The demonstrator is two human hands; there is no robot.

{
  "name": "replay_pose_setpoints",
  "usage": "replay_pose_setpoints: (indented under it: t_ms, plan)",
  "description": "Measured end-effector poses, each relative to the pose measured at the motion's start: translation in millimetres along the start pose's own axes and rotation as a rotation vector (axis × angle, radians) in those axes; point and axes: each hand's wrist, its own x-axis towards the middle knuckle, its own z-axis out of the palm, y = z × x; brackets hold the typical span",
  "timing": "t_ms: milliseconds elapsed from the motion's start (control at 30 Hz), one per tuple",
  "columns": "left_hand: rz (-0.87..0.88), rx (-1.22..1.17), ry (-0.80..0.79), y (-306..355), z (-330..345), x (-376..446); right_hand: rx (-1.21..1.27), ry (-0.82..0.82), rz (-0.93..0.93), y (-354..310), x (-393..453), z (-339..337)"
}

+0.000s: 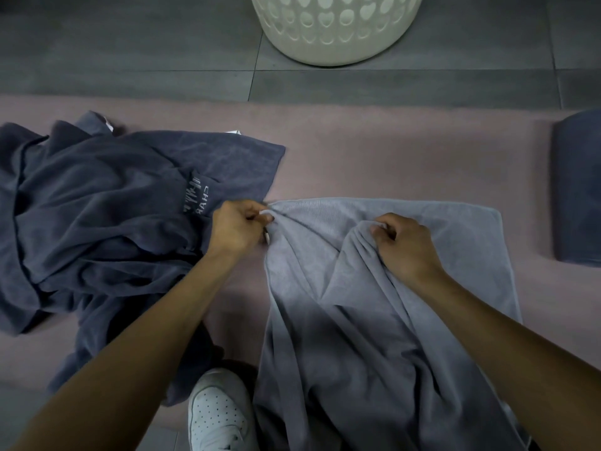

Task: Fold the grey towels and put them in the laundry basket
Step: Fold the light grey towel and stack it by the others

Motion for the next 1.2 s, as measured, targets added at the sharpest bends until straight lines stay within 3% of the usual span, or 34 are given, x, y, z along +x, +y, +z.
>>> replay_pose_setpoints:
  t_ms: [200,367,533,833,933,1033,1200]
  plan:
    - [-0.054,0.156,-0.026,9.6,5.2,24.4,0.000,0.005,-0.011,-0.9,-0.1,0.0]
    - [-0.118,0.004,0.038,4.4,11.5,25.9,0.004,-0.001,-0.014,-0.2,0.0,-0.7]
    - [0.033,0.177,0.047,-0.6,16.1,24.4,0.007,-0.004,-0.017,-0.7,0.6,-0.4]
    - [0.150,0.424,0.080,8.2,26.4,3.4,-0.001,0.000,-0.018,2.2,2.2,-0.8]
    - [0.287,0.370,0.113,20.4,28.5,-16.0,0.000,0.040,0.000,8.7,0.7,-9.9]
    - [0.447,0.270,0.028,54.4,50.2,-32.6,0.010,0.154,0.058,25.1,-0.6,-36.2]
    - [0.506,0.209,-0.211,109.0,108.5,-47.1,0.030,0.333,0.098,69.8,-1.3,-90.1]
